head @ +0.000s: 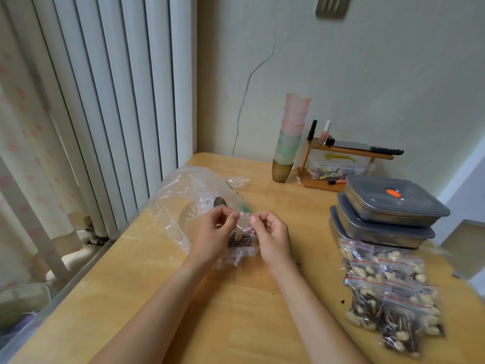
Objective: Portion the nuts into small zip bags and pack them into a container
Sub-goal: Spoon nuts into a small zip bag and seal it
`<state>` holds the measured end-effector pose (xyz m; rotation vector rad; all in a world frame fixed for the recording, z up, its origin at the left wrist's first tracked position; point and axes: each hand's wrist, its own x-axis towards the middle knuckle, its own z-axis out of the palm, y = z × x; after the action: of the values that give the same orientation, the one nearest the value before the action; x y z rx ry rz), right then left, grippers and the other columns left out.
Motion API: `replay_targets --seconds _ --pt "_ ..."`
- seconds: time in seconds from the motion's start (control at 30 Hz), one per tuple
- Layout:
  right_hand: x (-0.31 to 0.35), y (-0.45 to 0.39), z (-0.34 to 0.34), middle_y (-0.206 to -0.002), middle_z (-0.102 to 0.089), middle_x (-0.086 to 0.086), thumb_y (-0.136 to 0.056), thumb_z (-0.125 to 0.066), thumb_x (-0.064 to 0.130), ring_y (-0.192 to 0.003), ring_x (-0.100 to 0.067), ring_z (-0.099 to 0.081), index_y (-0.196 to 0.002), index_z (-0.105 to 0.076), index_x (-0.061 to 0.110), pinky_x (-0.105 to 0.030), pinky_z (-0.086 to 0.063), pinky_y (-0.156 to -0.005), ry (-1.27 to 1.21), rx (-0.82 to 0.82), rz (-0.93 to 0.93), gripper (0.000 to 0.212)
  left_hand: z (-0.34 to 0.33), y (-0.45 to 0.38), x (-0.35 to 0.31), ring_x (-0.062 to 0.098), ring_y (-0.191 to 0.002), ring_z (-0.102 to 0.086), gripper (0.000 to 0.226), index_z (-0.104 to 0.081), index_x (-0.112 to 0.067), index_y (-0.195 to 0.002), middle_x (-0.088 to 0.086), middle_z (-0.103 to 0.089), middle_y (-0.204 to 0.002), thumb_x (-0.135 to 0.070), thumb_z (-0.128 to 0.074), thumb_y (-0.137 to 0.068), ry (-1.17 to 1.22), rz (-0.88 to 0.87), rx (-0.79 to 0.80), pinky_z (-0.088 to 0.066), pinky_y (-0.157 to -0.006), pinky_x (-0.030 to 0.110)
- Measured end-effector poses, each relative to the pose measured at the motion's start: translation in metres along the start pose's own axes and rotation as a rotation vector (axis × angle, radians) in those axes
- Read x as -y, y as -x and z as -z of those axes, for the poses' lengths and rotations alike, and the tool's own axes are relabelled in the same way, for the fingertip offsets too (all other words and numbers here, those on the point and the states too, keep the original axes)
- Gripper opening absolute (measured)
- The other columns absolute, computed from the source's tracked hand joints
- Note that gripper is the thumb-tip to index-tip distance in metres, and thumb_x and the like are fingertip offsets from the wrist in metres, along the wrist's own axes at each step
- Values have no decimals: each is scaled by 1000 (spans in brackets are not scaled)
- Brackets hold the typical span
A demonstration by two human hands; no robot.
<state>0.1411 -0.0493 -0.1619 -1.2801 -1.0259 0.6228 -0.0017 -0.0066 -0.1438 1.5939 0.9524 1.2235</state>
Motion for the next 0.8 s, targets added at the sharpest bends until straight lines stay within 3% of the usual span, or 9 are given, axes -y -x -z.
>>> replay_targets --seconds 0.1,0.2,0.3,0.4,0.47,0.53,0.67,0.8 --pt "2 1 -4 -75 -64 5 -99 -65 12 -73 -12 -59 -88 -66 12 -37 -52 -74 4 -3 13 11 -3 1 1 23 -63 -60 24 -62 -12 -80 -6 -57 -62 -25 -62 -100 -1 16 -9 -41 -55 19" --pt "4 3 -5 -83 -69 4 -96 -69 21 -79 -16 -63 -92 -69 16 -43 -55 -80 -39 18 9 7 1 0 3 19 -72 -61 21 -66 -9 -85 1 -61 -71 -25 -64 -99 100 24 9 -47 -65 24" --pt "6 4 -4 -88 -72 1 -91 -71 30 -85 -16 -67 -96 -71 15 -46 -57 -87 -64 37 13 16 6 -2 5 20 -75 -64 20 -69 -10 -86 3 -64 -74 -27 -69 -96 136 25 39 -50 -73 33" --pt "10 5 -3 -89 -73 1 -87 -72 35 -86 -15 -69 -97 -71 12 -37 -58 -83 -109 59 0 25 8 -3 3 15 -75 -66 19 -71 -8 -89 3 -68 -77 -26 -71 -95 177 44 32 -53 -77 31" --pt "11 6 -4 -92 -75 0 -87 -76 34 -88 -14 -70 -97 -71 12 -33 -58 -82 -132 85 -3 25 8 -2 2 14 -76 -66 18 -73 -9 -89 8 -71 -80 -26 -71 -95 179 36 39 -54 -77 32" --pt "10 6 -4 -96 -77 -3 -89 -78 27 -92 -18 -72 -97 -71 12 -42 -60 -86 -98 90 -1 18 8 -1 0 15 -77 -66 18 -74 -9 -88 15 -72 -85 -26 -71 -94 177 16 66 -54 -78 35" --pt "8 5 -3 -82 -72 -5 -88 -75 26 -80 -20 -68 -86 -71 14 -55 -58 -85 -65 60 13 13 8 2 -3 19 -78 -65 15 -73 -10 -87 15 -72 -86 -23 -71 -95 163 -15 102 -54 -78 38" --pt "9 4 -1 -78 -69 -2 -90 -74 23 -76 -15 -66 -87 -70 12 -46 -57 -80 -86 58 9 12 12 2 -3 20 -77 -63 18 -70 -7 -86 12 -67 -78 -21 -68 -97 179 -25 125 -53 -79 37"
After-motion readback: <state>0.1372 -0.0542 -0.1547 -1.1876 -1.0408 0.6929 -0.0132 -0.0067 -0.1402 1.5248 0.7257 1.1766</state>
